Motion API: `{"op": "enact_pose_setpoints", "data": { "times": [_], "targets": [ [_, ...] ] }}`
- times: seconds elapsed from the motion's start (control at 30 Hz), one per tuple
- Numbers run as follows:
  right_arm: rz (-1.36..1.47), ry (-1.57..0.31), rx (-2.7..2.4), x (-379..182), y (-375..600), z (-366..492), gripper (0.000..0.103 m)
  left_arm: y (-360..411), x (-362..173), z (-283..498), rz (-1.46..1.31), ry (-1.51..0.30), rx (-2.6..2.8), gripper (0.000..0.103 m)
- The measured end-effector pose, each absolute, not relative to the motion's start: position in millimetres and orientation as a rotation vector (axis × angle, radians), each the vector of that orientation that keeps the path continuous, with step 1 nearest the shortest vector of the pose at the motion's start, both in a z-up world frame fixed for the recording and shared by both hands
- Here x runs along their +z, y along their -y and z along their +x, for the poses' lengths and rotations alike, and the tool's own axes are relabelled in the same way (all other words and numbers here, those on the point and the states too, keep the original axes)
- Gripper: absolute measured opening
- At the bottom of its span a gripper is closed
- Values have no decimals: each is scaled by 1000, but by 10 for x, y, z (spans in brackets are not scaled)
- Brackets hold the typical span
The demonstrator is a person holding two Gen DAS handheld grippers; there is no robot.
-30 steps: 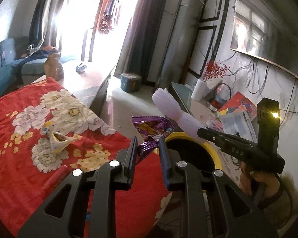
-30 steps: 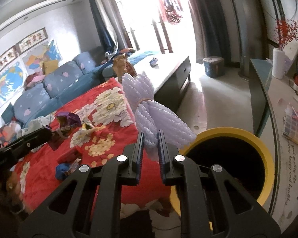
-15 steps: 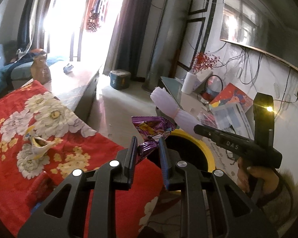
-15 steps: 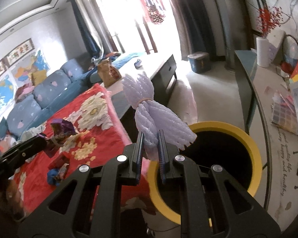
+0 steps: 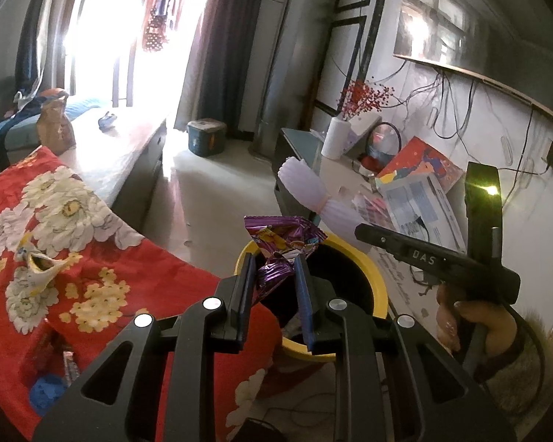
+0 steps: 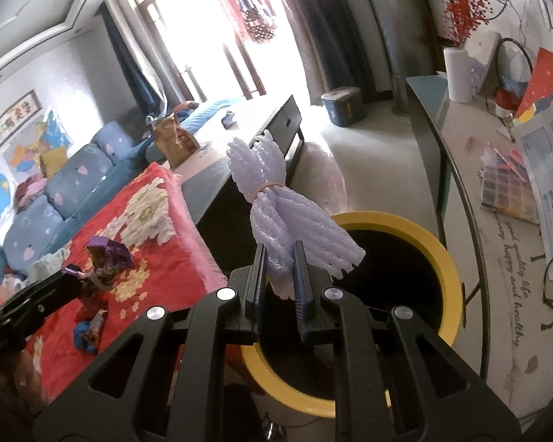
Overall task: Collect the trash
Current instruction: 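Carry the white foam-net bundle and purple wrapper over the bin with both grippers, then open the right gripper over the bin while the left gripper releases the purple wrapper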
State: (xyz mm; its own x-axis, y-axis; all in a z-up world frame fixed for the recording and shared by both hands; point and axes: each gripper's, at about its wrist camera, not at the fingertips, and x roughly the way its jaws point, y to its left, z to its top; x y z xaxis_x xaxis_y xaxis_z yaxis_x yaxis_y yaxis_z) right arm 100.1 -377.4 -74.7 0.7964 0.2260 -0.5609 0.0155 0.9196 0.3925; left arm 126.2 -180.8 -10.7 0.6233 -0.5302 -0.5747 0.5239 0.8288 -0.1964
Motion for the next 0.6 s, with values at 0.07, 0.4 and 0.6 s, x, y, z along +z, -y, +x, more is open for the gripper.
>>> {"op": "enact_pose_setpoints", "data": {
  "times": [0.07, 0.4, 0.6],
  "targets": [
    [397, -648, 105, -773, 3805, 1006, 10, 1857, -129, 1264, -6, -667, -611, 21],
    [431, -682, 55, -931, 3986, 1024, 10, 2080, -287, 1297, 9, -696, -635, 21],
    [462, -703, 25, -1041, 4095, 1039, 10, 2207, -402, 1351, 11, -722, -653, 21]
  ]
}}
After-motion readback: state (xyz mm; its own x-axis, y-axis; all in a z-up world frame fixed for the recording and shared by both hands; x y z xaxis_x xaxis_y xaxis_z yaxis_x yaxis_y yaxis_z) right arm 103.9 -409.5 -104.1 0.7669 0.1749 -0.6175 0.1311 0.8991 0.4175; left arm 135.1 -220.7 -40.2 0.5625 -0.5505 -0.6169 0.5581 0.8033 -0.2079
